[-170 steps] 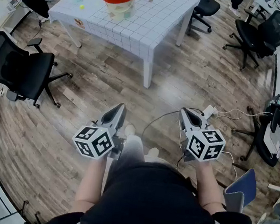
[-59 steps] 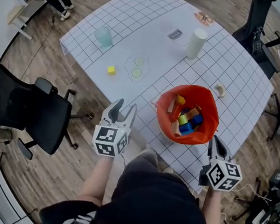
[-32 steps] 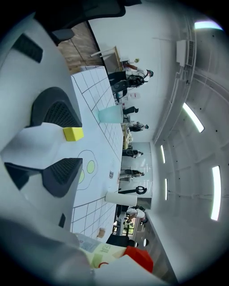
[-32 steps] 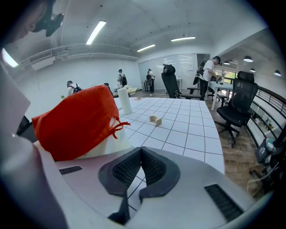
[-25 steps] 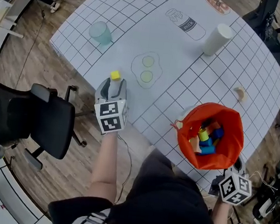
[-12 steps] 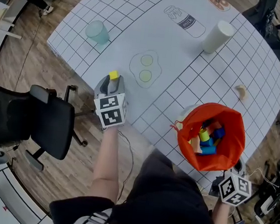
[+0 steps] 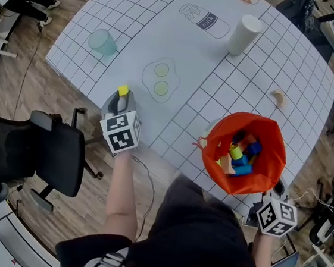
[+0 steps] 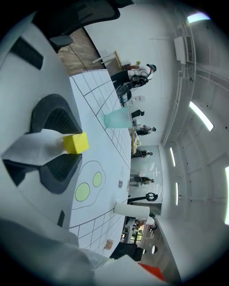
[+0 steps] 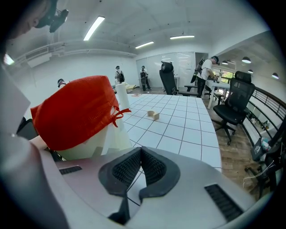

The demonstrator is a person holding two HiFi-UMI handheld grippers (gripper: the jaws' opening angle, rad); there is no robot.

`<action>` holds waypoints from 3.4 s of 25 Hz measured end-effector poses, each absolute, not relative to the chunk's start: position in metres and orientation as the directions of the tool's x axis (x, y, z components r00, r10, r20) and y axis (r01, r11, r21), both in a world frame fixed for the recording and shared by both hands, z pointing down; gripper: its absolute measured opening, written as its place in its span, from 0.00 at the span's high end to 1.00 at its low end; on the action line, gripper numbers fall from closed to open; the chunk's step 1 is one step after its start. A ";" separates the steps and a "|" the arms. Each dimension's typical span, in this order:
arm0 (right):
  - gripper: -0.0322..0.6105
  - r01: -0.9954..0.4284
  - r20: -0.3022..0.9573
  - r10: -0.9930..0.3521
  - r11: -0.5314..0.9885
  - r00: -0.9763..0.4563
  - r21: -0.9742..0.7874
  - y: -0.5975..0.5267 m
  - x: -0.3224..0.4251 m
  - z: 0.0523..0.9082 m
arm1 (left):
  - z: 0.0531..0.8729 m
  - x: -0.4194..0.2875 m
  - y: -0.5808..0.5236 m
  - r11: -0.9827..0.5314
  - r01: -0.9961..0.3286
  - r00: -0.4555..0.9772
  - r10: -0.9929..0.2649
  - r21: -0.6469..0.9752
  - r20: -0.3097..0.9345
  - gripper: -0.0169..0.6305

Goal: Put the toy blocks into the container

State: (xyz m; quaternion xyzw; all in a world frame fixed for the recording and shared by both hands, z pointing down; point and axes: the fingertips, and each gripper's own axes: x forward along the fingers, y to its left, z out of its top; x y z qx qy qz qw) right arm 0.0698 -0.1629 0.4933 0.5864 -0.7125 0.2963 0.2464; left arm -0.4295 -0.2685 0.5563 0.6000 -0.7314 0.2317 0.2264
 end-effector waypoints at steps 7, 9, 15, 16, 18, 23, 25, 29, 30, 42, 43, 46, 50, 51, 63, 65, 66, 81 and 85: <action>0.93 -0.978 0.668 -0.714 0.145 -0.209 -0.150 -0.164 0.078 0.495 | 0.527 -0.403 -0.268 0.099 -0.990 -0.137 -0.826 -0.097 0.546 0.74; 0.93 -0.977 0.658 -0.723 0.145 -0.211 -0.155 -0.163 0.080 0.493 | 0.513 -0.389 -0.270 0.063 -0.992 -0.112 -0.841 -0.111 0.529 0.74; 0.93 -0.968 0.625 -0.739 0.184 -0.251 -0.171 -0.165 0.087 0.486 | 0.459 -0.346 -0.266 -0.005 -0.991 -0.057 -0.886 -0.132 0.459 0.74; 0.93 -0.965 0.619 -0.741 0.193 -0.261 -0.175 -0.166 0.089 0.484 | 0.447 -0.338 -0.265 -0.016 -0.992 -0.043 -0.895 -0.128 0.444 0.74; 0.93 -0.959 0.606 -0.744 0.213 -0.282 -0.185 -0.169 0.092 0.482 | 0.424 -0.318 -0.264 -0.049 -0.992 -0.004 -0.911 -0.117 0.412 0.74; 0.93 -0.945 0.584 -0.744 0.245 -0.326 -0.217 -0.169 0.100 0.479 | 0.369 -0.254 -0.254 -0.178 -0.975 0.124 -0.930 -0.130 0.346 0.74; 0.93 -0.940 0.573 -0.745 0.254 -0.341 -0.230 -0.169 0.103 0.479 | 0.349 -0.226 -0.249 -0.240 -0.962 0.188 -0.929 -0.133 0.320 0.74; 0.93 -0.930 0.553 -0.749 0.269 -0.364 -0.248 -0.170 0.108 0.476 | 0.320 -0.177 -0.237 -0.365 -0.926 0.325 -0.901 -0.094 0.288 0.74; 0.93 -0.929 0.549 -0.750 0.272 -0.369 -0.252 -0.169 0.110 0.475 | 0.314 -0.166 -0.234 -0.390 -0.916 0.351 -0.892 -0.094 0.285 0.74; 0.93 -0.907 0.527 -0.739 0.310 -0.419 -0.286 -0.152 0.115 0.473 | 0.324 -0.073 -0.201 -0.614 -0.763 0.514 -0.766 -0.202 0.385 0.73; 0.93 -0.906 0.525 -0.740 0.312 -0.421 -0.287 -0.151 0.115 0.473 | 0.327 -0.068 -0.198 -0.626 -0.752 0.525 -0.757 -0.206 0.389 0.73; 0.93 -0.905 0.522 -0.741 0.317 -0.423 -0.285 -0.146 0.117 0.471 | 0.332 -0.061 -0.195 -0.629 -0.742 0.524 -0.760 -0.233 0.384 0.72; 0.93 -0.905 0.522 -0.740 0.317 -0.424 -0.284 -0.140 0.121 0.470 | 0.333 -0.061 -0.192 -0.607 -0.758 0.507 -0.779 -0.239 0.370 0.71; 0.93 -0.905 0.523 -0.740 0.318 -0.424 -0.284 -0.138 0.122 0.470 | 0.332 -0.063 -0.192 -0.597 -0.770 0.503 -0.785 -0.227 0.360 0.73; 0.93 -0.895 0.507 -0.738 0.361 -0.446 -0.261 -0.136 0.119 0.457 | 0.325 -0.132 -0.180 -0.359 -0.917 0.303 -0.911 -0.174 0.281 0.91; 0.93 -0.893 0.500 -0.741 0.371 -0.449 -0.253 -0.140 0.119 0.451 | 0.327 -0.150 -0.179 -0.311 -0.936 0.259 -0.925 -0.162 0.278 0.91; 0.93 -0.893 0.496 -0.742 0.376 -0.451 -0.249 -0.143 0.119 0.448 | 0.328 -0.157 -0.177 -0.290 -0.944 0.239 -0.930 -0.159 0.279 0.91; 0.87 -0.844 0.432 -0.742 0.528 -0.512 -0.093 -0.197 0.096 0.400 | 0.365 -0.197 -0.162 -0.170 -0.975 0.109 -0.929 -0.147 0.355 0.91; 0.81 -0.826 0.425 -0.734 0.561 -0.529 -0.060 -0.216 0.088 0.396 | 0.370 -0.202 -0.160 -0.147 -0.979 0.085 -0.926 -0.144 0.368 0.91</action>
